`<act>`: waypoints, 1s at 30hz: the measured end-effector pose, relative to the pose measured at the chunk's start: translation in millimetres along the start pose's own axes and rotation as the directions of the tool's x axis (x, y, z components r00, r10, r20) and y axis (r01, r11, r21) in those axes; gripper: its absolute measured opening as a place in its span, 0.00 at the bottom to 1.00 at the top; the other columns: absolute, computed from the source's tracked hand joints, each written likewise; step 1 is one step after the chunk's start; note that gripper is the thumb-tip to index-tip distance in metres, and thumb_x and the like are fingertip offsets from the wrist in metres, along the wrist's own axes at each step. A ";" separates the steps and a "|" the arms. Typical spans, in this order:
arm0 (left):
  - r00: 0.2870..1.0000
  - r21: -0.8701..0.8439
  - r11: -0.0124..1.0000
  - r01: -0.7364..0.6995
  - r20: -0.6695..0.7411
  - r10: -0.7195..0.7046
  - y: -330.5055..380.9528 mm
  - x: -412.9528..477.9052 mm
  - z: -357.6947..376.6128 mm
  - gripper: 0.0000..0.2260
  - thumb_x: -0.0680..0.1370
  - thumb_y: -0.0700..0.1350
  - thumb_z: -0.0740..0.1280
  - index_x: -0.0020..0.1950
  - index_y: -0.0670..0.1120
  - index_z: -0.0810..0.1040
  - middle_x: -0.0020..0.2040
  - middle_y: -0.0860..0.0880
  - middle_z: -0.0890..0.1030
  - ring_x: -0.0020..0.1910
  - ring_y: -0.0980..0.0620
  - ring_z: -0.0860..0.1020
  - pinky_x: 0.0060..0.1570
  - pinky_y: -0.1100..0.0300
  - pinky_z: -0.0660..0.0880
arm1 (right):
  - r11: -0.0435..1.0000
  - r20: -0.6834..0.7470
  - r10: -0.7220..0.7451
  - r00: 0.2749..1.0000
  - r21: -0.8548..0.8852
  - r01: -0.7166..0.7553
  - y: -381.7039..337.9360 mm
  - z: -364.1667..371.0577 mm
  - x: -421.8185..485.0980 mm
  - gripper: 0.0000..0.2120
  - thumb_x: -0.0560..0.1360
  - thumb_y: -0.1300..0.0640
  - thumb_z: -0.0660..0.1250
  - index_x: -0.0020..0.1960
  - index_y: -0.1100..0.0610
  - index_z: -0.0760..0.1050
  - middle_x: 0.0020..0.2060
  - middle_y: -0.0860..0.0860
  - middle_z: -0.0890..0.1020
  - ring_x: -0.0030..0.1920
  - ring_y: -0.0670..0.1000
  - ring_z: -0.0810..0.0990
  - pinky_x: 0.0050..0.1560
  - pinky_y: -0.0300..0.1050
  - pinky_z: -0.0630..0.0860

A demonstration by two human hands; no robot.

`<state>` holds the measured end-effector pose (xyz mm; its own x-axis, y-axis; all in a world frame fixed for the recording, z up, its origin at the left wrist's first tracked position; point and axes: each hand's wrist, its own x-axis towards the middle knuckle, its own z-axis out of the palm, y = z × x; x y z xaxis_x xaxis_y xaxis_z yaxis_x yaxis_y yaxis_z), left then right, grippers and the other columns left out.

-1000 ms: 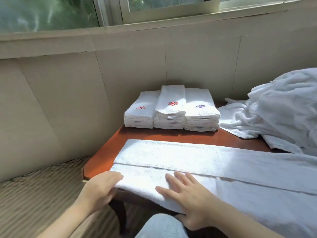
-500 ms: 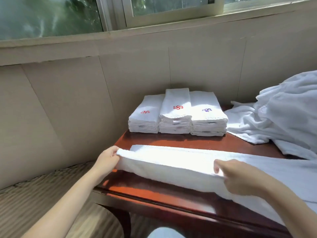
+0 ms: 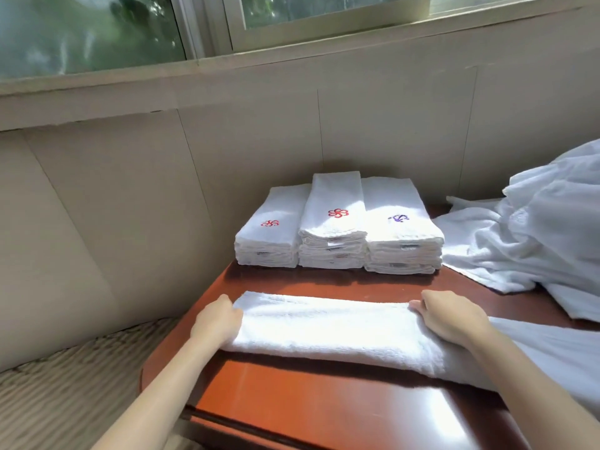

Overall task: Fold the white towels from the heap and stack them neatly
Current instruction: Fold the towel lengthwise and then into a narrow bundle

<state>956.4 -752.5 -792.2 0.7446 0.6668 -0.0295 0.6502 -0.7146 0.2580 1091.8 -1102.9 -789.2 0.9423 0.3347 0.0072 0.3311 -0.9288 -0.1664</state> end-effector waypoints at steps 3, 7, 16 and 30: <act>0.999 0.009 1.000 0.021 -0.042 -0.021 8.3 1.7 1.5 0.09 0.79 0.40 0.51 0.56 0.40 0.67 0.57 0.40 0.77 0.53 0.40 0.75 0.47 0.54 0.70 | 1.000 -0.117 -0.014 0.993 0.019 0.017 1.1 3.8 2.5 0.16 0.81 0.44 0.50 0.43 0.54 0.65 0.52 0.56 0.80 0.52 0.59 0.78 0.44 0.47 0.67; 0.993 0.061 0.996 0.070 -0.100 -0.063 17.7 -3.4 5.3 0.13 0.79 0.38 0.50 0.62 0.39 0.65 0.59 0.40 0.76 0.56 0.39 0.75 0.47 0.51 0.70 | 1.000 -0.183 -0.003 0.983 -0.020 -0.001 -2.5 7.0 6.8 0.17 0.81 0.44 0.52 0.48 0.55 0.73 0.52 0.56 0.81 0.53 0.60 0.79 0.43 0.47 0.67; 0.988 0.512 0.858 -0.046 -0.106 0.116 82.6 -38.2 -3.9 0.23 0.75 0.41 0.64 0.69 0.46 0.60 0.66 0.46 0.69 0.64 0.46 0.70 0.53 0.55 0.69 | 0.980 -0.275 0.169 0.946 -0.058 -0.192 -1.3 6.0 0.2 0.26 0.73 0.32 0.59 0.51 0.55 0.74 0.50 0.51 0.81 0.53 0.56 0.80 0.41 0.45 0.66; 0.807 0.115 0.804 -0.584 0.190 0.559 291.6 -165.4 71.9 0.16 0.80 0.43 0.51 0.66 0.49 0.67 0.65 0.45 0.69 0.65 0.41 0.66 0.62 0.46 0.65 | 0.942 0.013 0.333 0.943 0.035 -0.333 144.5 -44.5 -80.2 0.17 0.69 0.37 0.64 0.45 0.50 0.71 0.52 0.48 0.80 0.56 0.52 0.76 0.50 0.46 0.66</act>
<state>1033.7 -1086.3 -781.5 0.9931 0.0986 -0.0629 0.1053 -0.9880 0.1132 1066.2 -1271.0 -769.9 0.9980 0.0084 -0.0619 -0.0037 -0.9811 -0.1936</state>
